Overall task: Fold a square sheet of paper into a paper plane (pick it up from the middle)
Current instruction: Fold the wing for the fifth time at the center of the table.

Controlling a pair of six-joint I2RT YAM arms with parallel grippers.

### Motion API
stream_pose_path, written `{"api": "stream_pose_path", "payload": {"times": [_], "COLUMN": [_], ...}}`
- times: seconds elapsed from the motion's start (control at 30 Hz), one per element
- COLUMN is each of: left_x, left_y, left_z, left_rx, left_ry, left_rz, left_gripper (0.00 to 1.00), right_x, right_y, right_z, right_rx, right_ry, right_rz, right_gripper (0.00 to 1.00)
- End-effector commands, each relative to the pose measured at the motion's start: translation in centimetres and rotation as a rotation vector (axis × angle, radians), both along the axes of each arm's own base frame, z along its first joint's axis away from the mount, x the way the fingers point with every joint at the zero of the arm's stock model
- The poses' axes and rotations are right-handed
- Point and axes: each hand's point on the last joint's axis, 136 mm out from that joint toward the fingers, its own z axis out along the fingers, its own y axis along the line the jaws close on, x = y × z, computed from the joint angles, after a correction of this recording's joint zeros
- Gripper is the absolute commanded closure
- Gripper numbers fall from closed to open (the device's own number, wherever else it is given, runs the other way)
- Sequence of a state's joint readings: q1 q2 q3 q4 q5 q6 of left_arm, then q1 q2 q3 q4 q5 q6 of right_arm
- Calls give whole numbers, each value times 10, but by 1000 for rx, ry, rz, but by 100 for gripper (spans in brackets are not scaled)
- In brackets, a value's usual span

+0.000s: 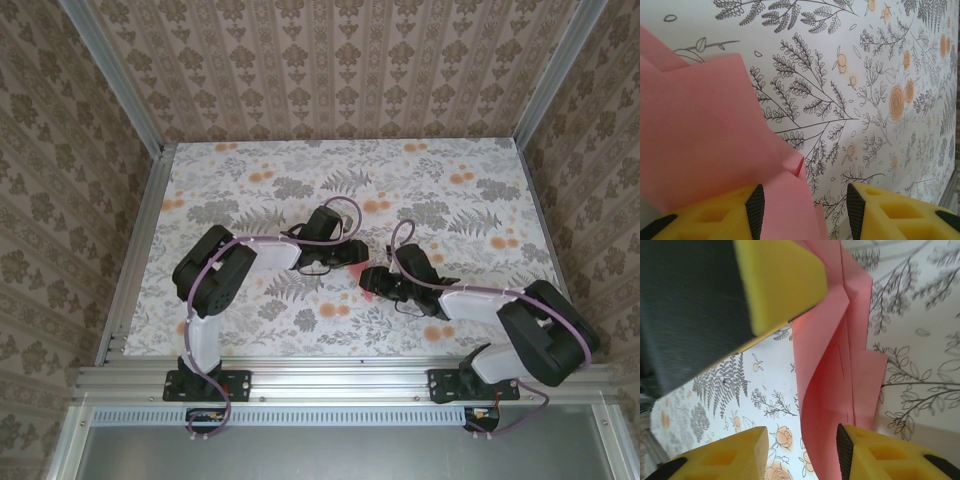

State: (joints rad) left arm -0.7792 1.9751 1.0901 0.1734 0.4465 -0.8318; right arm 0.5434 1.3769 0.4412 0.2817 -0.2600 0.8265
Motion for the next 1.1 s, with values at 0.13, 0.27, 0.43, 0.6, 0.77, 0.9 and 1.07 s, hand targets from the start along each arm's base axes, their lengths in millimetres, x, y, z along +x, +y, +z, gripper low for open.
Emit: {"api": "stream_pose_path", "payload": {"times": [0.13, 0.27, 0.43, 0.6, 0.77, 0.9, 1.07], "left_x": [0, 1, 1, 1, 0, 1, 5], "left_y": [-8, -8, -8, -7, -8, -9, -5], "left_z": [-1, 0, 0, 0, 2, 5, 8], "left_rx": [-4, -7, -7, -6, -9, -16, -12], "left_ry": [-12, -6, 3, 4, 5, 1, -18], "left_rz": [-36, -29, -25, -24, -27, -26, -11], "left_gripper": [50, 50, 50, 50, 50, 50, 50], "right_x": [1, 8, 14, 20, 25, 29, 29], "right_y": [-6, 1, 12, 17, 19, 17, 12], "right_z": [2, 0, -5, -11, -13, -21, -32], "right_rx": [-250, -261, -223, -191, -186, -207, -202], "right_ry": [-65, -110, -83, -81, -83, -81, -57], "right_rz": [157, 183, 187, 166, 155, 141, 109], "right_gripper": [53, 56, 59, 61, 65, 68, 87]}}
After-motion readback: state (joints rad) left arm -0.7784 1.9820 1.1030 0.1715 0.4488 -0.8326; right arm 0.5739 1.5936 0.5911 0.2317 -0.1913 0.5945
